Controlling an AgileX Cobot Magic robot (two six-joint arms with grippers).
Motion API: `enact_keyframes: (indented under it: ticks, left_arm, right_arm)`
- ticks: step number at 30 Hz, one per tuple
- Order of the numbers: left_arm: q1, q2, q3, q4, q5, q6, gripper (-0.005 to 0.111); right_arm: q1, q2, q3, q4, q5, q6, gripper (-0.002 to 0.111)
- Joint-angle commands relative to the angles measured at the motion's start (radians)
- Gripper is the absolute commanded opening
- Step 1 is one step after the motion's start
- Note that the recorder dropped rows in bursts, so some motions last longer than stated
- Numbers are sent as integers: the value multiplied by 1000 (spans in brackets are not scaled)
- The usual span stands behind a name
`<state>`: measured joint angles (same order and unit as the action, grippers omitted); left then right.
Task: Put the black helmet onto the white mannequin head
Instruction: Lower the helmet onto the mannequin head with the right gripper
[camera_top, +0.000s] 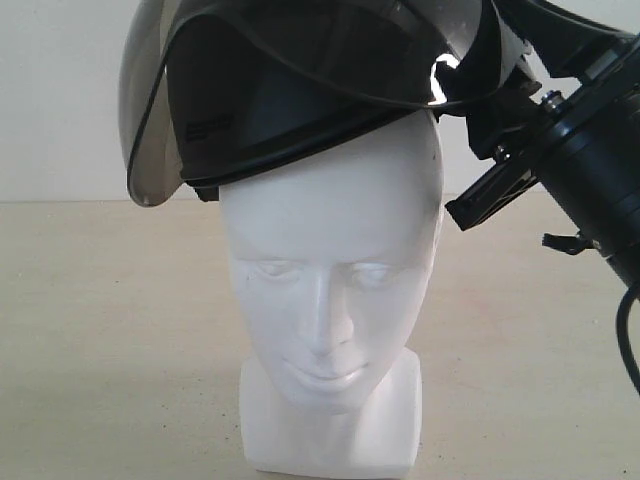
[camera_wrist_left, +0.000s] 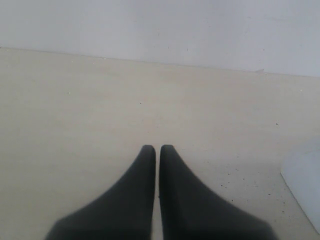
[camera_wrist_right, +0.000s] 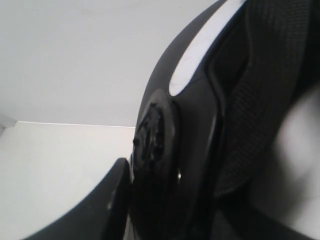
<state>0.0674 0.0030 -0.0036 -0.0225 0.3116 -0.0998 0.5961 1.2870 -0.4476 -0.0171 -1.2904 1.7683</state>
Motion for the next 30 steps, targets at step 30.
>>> enact_keyframes:
  ticks: [30]
  left_arm:
    - [-6,-3,4,2,-1,3,4]
  right_arm:
    - [-8,-21,111,-27,69,-107,0]
